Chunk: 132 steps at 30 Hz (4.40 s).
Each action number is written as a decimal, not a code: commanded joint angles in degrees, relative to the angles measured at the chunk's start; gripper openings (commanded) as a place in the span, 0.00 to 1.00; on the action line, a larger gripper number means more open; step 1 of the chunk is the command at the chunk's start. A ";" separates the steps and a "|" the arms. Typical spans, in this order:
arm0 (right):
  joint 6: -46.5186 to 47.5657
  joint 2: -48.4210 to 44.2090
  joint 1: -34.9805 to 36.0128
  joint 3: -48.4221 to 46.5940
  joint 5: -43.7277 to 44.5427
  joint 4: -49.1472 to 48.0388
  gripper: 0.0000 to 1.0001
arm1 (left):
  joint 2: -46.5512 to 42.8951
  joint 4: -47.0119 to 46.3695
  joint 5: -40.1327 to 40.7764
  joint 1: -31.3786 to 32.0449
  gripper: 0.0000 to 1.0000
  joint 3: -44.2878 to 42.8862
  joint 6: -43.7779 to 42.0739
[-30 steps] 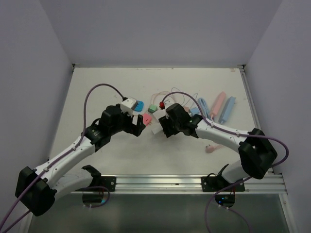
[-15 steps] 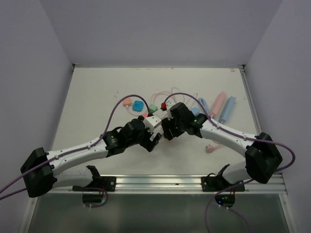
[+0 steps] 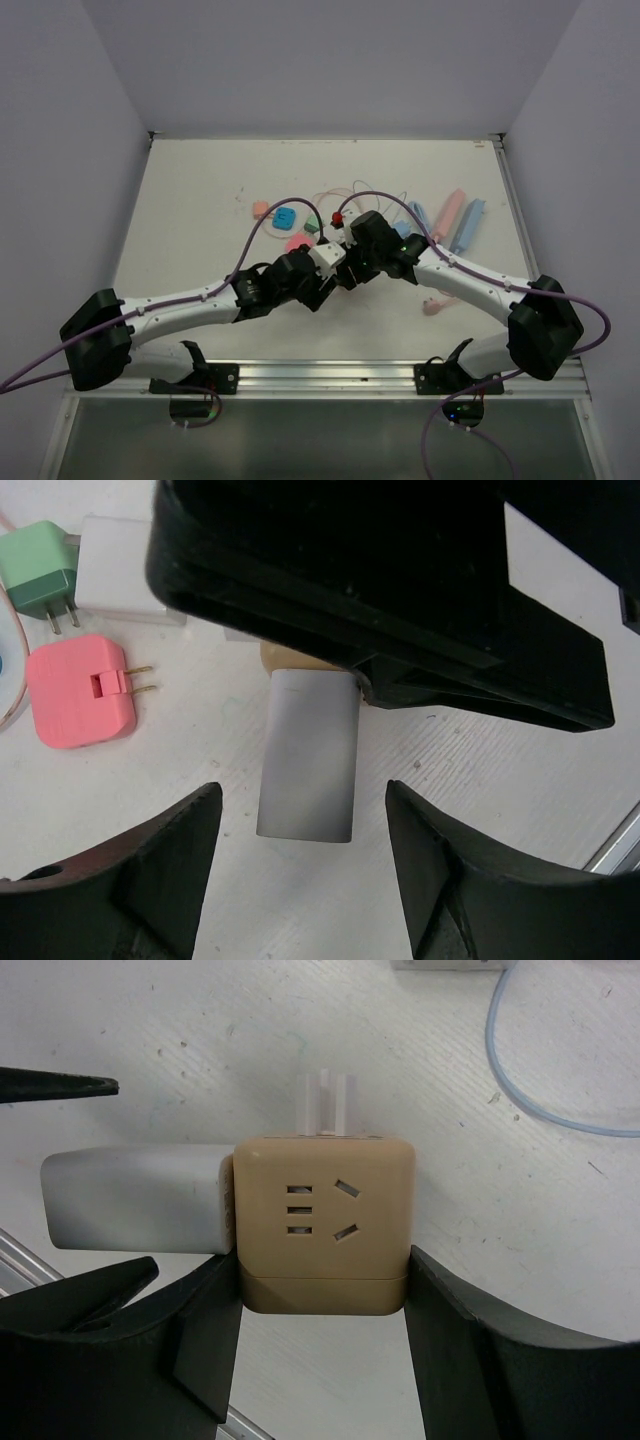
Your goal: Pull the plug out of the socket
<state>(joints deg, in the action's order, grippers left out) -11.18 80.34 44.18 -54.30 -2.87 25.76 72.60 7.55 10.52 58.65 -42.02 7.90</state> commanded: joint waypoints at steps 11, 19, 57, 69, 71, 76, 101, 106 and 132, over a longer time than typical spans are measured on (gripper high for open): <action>-0.69 -1.41 -0.15 -0.98 -0.47 -4.31 0.00 | 0.97 -5.53 -1.12 1.02 0.10 -0.87 0.97; -2.44 3.77 -2.52 0.34 9.11 -3.96 0.00 | -2.80 -4.30 -2.61 0.94 0.00 0.09 2.20; -5.34 9.22 -8.24 -2.03 16.85 0.78 0.00 | -12.31 19.52 -0.24 0.94 0.00 -10.98 9.68; -5.78 -3.85 -8.32 0.16 12.98 -2.03 0.00 | -10.46 14.43 8.56 -6.95 0.00 -3.87 16.52; -6.22 -5.97 -8.41 0.86 15.34 -2.20 0.00 | -9.50 11.00 8.02 -12.32 0.00 -1.24 18.28; -8.15 -11.42 -10.25 4.46 20.01 -2.55 0.00 | -4.75 5.74 7.14 -21.81 0.00 0.18 21.19; -21.69 -14.16 -30.91 19.06 19.31 -4.75 0.00 | 19.68 -6.58 4.59 -32.72 0.13 -8.96 24.70; -21.08 -14.06 -31.53 19.15 17.47 -5.36 0.30 | 20.04 -9.13 4.24 -33.08 0.26 -7.38 26.37; -16.51 -34.01 -31.53 1.93 4.72 8.59 0.99 | 11.08 -10.98 -2.61 -35.01 0.89 2.38 32.88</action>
<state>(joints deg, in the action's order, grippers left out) -28.97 48.21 12.99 -48.38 3.31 30.06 87.50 -2.33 9.39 24.10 -39.62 39.86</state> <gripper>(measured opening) 0.987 0.842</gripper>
